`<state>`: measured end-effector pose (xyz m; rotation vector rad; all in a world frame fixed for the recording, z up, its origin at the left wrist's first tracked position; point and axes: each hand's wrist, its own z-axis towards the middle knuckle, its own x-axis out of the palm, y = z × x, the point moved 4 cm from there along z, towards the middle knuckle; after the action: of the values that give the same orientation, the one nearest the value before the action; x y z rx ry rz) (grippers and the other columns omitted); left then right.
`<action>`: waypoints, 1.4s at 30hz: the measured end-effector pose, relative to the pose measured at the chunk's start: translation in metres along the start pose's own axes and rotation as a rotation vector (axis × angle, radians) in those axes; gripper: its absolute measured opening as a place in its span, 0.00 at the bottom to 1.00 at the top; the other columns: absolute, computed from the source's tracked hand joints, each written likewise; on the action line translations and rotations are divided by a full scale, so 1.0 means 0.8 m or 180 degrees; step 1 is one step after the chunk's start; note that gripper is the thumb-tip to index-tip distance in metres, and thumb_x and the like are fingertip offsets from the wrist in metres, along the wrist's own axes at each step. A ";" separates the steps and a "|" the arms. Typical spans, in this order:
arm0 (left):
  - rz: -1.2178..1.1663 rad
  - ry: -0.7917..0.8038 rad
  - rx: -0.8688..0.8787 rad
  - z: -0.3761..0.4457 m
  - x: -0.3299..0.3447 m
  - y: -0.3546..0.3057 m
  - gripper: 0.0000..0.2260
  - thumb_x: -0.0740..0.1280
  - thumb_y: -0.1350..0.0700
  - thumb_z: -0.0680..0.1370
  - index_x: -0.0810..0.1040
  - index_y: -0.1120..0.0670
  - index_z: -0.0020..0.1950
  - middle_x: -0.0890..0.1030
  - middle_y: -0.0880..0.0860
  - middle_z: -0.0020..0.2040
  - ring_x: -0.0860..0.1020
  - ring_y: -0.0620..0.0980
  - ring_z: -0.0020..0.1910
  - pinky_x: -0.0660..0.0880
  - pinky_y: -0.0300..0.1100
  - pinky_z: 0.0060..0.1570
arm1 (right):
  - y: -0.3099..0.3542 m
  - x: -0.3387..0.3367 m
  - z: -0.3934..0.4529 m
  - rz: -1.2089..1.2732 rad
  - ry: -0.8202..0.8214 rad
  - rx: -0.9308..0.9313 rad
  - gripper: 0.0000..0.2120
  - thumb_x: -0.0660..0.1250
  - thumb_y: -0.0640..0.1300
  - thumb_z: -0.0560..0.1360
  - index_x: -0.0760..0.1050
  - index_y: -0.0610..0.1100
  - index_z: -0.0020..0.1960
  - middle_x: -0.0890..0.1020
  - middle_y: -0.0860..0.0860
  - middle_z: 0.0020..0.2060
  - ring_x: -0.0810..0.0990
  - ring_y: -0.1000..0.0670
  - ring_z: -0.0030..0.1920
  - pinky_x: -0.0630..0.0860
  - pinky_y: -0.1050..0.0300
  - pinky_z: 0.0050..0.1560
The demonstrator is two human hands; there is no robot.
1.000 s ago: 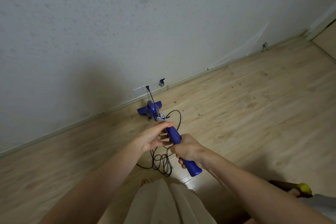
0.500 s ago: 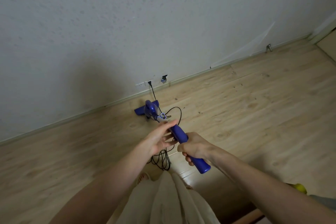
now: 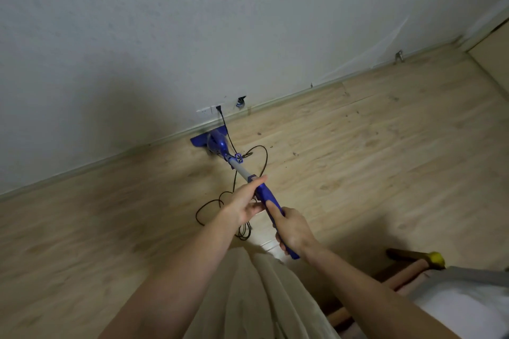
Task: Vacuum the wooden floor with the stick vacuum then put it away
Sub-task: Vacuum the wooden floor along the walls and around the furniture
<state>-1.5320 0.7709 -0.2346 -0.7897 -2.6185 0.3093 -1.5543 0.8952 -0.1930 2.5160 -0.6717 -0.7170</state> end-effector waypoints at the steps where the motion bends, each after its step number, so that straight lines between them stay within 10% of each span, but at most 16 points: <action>1: -0.0052 -0.0040 0.0056 -0.002 -0.001 0.004 0.15 0.75 0.55 0.72 0.74 0.60 0.50 0.75 0.60 0.57 0.81 0.61 0.54 0.82 0.48 0.39 | 0.001 -0.001 -0.002 -0.0171 -0.0047 -0.0132 0.24 0.56 0.63 0.79 0.68 0.43 0.40 0.75 0.46 0.30 0.71 0.49 0.23 0.70 0.56 0.27; 13: -0.0758 0.0030 0.0127 -0.056 0.004 0.052 0.22 0.71 0.60 0.75 0.70 0.61 0.67 0.79 0.61 0.49 0.83 0.53 0.39 0.80 0.43 0.29 | 0.001 -0.036 -0.067 -0.0511 0.0605 -0.0250 0.23 0.56 0.61 0.80 0.68 0.40 0.44 0.74 0.43 0.31 0.70 0.49 0.22 0.70 0.57 0.25; 30: -0.0404 -0.0150 0.0261 -0.042 -0.091 -0.082 0.08 0.68 0.59 0.77 0.71 0.59 0.53 0.78 0.61 0.45 0.80 0.53 0.41 0.78 0.45 0.42 | 0.106 0.099 -0.020 0.0219 0.0239 -0.0242 0.25 0.56 0.60 0.80 0.69 0.40 0.38 0.75 0.45 0.28 0.71 0.48 0.21 0.69 0.60 0.23; 35: -0.0255 -0.0339 0.0181 -0.037 -0.165 -0.128 0.11 0.66 0.59 0.77 0.70 0.57 0.58 0.77 0.56 0.50 0.79 0.46 0.31 0.75 0.35 0.23 | 0.143 0.197 -0.025 0.0411 0.0267 -0.0115 0.25 0.55 0.64 0.79 0.69 0.42 0.39 0.77 0.42 0.34 0.76 0.44 0.27 0.77 0.51 0.31; 42: -0.0098 -0.0072 0.0270 -0.051 -0.204 -0.142 0.13 0.69 0.55 0.76 0.73 0.60 0.56 0.77 0.58 0.47 0.82 0.50 0.33 0.79 0.39 0.29 | 0.166 0.214 -0.034 0.0366 0.0268 -0.0229 0.25 0.55 0.61 0.80 0.69 0.42 0.37 0.77 0.42 0.32 0.75 0.44 0.26 0.75 0.53 0.32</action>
<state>-1.4444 0.5893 -0.2106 -0.7210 -2.6169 0.4202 -1.4541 0.7033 -0.1646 2.4058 -0.7405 -0.5808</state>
